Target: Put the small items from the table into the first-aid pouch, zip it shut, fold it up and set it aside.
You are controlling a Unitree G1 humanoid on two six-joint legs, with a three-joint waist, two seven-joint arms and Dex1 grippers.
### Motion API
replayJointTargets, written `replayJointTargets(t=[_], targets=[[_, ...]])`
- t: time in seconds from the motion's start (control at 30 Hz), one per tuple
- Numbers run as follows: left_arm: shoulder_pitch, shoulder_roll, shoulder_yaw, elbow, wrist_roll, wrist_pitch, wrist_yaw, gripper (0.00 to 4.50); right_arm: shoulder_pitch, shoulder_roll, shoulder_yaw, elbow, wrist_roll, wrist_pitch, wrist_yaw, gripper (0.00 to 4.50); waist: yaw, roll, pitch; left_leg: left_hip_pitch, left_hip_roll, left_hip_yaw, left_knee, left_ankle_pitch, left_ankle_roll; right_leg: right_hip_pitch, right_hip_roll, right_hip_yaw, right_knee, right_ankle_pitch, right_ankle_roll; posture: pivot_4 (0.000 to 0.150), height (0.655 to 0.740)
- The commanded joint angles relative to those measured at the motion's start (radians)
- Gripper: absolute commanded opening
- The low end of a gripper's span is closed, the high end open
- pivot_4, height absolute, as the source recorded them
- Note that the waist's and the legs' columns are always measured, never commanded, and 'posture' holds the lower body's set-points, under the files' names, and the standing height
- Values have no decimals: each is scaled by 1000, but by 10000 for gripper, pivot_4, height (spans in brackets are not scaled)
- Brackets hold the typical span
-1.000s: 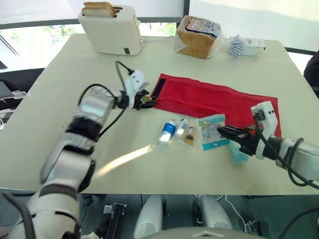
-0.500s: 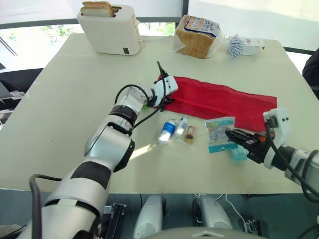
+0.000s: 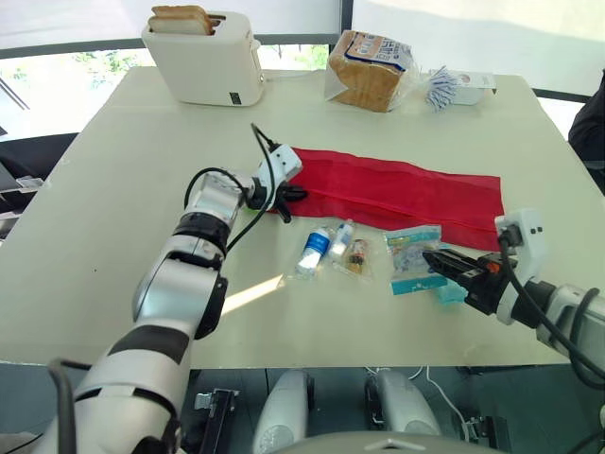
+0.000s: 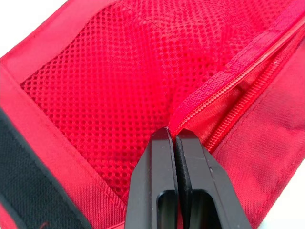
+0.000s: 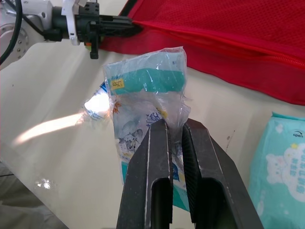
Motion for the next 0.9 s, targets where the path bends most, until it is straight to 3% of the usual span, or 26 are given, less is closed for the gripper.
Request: replayJointTargets(t=[0.03, 0.13, 0.23, 0.33, 0.5, 0.7, 0.9], targets=[[220, 29, 54, -470, -89, 375, 37, 599, -29, -18, 15, 19, -8, 9, 45, 0, -6, 1, -1, 2, 1, 2, 0, 0, 0, 0, -1, 3, 1, 0, 0, 1500, 7400], [384, 24, 122, -846, -176, 671, 111, 599, -102, -26, 57, 57, 4, 35, 79, 0, -2, 3, -2, 1, 1, 1, 1, 0, 0, 0, 0, 2, 2, 0, 0, 1500, 7400], [427, 27, 145, -986, -219, 785, 156, 599, -245, 15, 152, 129, 8, 73, 91, 0, -5, 2, -2, 2, 1, 1, 1, 0, 0, 0, 0, 2, 2, 0, 0, 1500, 7400], [419, 56, 125, -972, -232, 763, 161, 599, -485, 162, 286, 294, -18, 120, 60, 0, -3, 2, -1, 2, -1, 0, 2, 0, 0, 0, 2, 1, 3, 0, 0, 1500, 7400], [390, 40, 112, -881, -258, 688, 166, 599, -735, 405, 444, 552, -166, 219, 81, 0, 0, 2, -1, 1, -1, 0, 1, 0, 0, -2, 1, 1, 4, 0, -1, 1500, 7400], [365, 37, 120, -809, -302, 620, 138, 599, -823, 561, 480, 782, -371, 306, 197, 0, 16, 2, -2, -1, -2, 1, 2, 0, 0, -3, -2, 0, 4, 0, -1, 1500, 7400], [333, 15, 110, -724, -305, 552, 158, 599, -887, 601, 446, 910, -525, 370, 321, 0, 18, 2, -2, 0, -3, 1, 2, 0, 0, -3, -1, 1, 5, 0, -1, 1500, 7400]])
